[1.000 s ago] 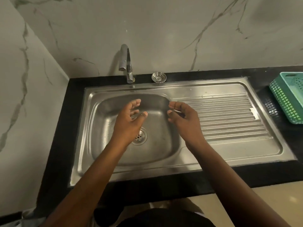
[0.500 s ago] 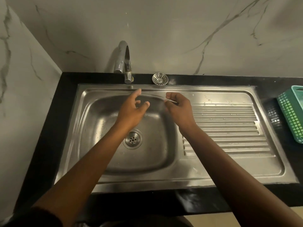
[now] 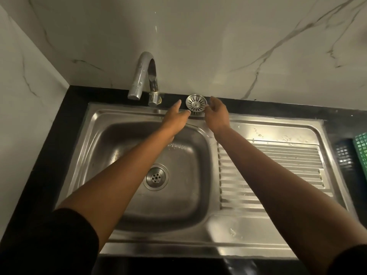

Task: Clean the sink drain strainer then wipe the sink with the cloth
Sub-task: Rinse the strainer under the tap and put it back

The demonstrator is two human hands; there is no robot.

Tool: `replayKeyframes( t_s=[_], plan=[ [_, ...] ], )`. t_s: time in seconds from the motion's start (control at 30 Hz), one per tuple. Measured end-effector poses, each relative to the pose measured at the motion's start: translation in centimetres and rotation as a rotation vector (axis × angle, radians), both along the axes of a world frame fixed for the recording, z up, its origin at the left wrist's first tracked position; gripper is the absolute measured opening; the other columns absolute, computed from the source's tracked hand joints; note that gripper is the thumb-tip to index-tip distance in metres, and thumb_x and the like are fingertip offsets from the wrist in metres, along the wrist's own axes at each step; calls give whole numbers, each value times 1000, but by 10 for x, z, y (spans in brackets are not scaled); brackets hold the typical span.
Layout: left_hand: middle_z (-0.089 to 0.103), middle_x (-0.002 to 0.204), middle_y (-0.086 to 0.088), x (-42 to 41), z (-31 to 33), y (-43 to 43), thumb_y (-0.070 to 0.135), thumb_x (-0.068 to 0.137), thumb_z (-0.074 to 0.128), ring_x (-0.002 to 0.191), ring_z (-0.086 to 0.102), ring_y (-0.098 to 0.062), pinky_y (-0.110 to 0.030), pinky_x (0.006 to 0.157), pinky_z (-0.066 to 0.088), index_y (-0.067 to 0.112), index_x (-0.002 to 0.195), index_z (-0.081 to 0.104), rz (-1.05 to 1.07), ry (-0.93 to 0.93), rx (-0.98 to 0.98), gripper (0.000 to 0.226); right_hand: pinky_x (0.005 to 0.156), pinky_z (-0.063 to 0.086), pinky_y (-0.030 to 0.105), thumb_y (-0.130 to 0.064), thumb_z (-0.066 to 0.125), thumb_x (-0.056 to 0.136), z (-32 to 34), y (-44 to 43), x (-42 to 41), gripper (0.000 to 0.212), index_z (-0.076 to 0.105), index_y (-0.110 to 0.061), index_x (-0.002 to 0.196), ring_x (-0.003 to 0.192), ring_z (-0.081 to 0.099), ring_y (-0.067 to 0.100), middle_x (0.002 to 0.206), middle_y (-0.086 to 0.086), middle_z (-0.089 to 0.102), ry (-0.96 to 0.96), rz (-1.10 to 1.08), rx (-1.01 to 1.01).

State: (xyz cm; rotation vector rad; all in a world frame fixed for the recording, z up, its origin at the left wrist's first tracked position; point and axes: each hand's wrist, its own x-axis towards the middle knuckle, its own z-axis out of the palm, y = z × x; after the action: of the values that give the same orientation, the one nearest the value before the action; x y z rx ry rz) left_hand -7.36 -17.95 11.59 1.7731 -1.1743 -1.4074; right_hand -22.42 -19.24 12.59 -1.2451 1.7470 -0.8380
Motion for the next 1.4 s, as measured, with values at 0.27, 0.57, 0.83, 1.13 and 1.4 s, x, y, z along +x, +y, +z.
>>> replayKeyframes(
  t_s=[0.27,0.57,0.83,1.13,1.4],
  plan=[
    [47,156,2,-8,-11,-19,20,97,52,126,60,-22,-50,108,52,23,162,29,14,120,18,69,94,58,40,-7,51,99,-21,-31,-2,25,65,-17,117,112,69,27,112,2,71,92,100,92],
    [73,99,33,-2,10,15,12,102,58,102,64,-2,-35,106,50,27,111,71,15,178,-161,22,84,64,46,-12,66,93,-17,-5,2,21,74,-17,113,96,75,23,103,2,78,18,-74,-9],
    [76,89,-1,65,7,41,38,84,80,77,75,-19,-50,77,65,16,96,71,461,-10,-323,27,73,65,29,-15,74,95,2,74,27,12,77,-12,105,87,78,12,97,2,81,-96,-13,-28],
    [78,83,3,93,19,7,49,78,81,80,76,-15,-36,80,63,18,88,77,357,-164,-367,33,70,64,28,-8,73,95,11,116,54,13,75,-6,108,87,79,15,99,7,80,-315,19,15],
    [78,80,-8,105,18,-9,43,81,79,75,77,-27,-45,76,66,13,84,78,332,-159,-299,30,70,64,27,-8,73,95,13,111,60,13,74,-8,108,89,79,17,99,7,80,-316,25,-8]
  ],
)
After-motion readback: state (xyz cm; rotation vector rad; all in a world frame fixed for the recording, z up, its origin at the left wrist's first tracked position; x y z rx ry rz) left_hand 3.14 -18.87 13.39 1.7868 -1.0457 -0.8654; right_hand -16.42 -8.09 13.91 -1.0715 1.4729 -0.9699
